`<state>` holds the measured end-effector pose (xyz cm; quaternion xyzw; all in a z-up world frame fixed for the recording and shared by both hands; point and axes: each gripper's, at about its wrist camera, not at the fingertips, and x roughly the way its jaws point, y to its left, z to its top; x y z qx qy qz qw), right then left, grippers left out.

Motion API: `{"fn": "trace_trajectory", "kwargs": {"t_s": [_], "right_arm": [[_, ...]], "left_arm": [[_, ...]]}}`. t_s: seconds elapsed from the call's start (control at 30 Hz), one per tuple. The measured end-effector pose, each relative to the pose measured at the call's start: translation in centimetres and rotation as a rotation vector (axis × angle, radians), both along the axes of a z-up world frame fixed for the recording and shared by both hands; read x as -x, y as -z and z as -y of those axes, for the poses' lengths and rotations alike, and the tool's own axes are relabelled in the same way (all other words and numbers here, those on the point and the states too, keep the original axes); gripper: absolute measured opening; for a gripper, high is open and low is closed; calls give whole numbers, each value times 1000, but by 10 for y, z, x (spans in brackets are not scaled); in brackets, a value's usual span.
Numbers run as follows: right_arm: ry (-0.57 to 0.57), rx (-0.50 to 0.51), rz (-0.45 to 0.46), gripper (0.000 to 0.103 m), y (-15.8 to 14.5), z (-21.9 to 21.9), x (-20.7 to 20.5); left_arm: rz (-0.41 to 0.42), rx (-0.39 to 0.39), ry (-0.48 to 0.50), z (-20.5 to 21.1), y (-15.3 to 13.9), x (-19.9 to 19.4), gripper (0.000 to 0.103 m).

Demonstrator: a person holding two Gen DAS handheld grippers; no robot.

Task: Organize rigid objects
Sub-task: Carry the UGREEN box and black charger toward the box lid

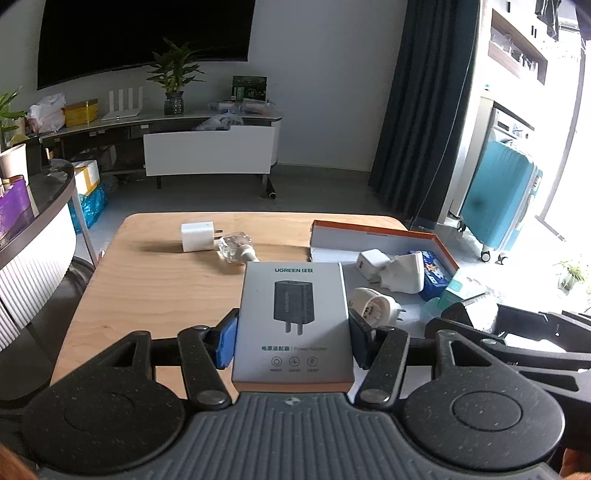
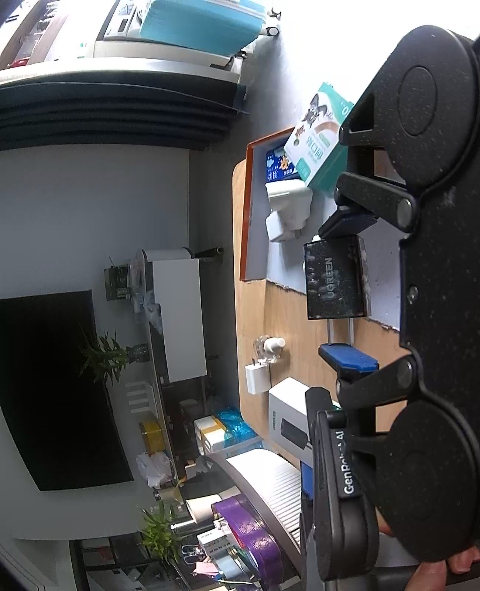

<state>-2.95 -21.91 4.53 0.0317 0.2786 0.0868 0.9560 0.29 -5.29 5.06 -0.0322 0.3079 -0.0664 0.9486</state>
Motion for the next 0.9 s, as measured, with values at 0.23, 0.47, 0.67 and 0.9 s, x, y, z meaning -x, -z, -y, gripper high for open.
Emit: {"fn": "trace_trajectory", "kwargs": {"t_s": [0.23,0.47,0.67,0.9], "right_arm": [[34,-6,2,74,0,13,7],[69,-6,-1,74,1,26,11],[96,-15,2,74,1,36,13],[122,-21,8,74,-1,46,13]], "left_arm": [[-8,2,28,8,3,1,59],[-17,5,61,18,5,2,59],[-25,7,85,27,6,2,59],[-25,8,111,39,5,-2,59]]}}
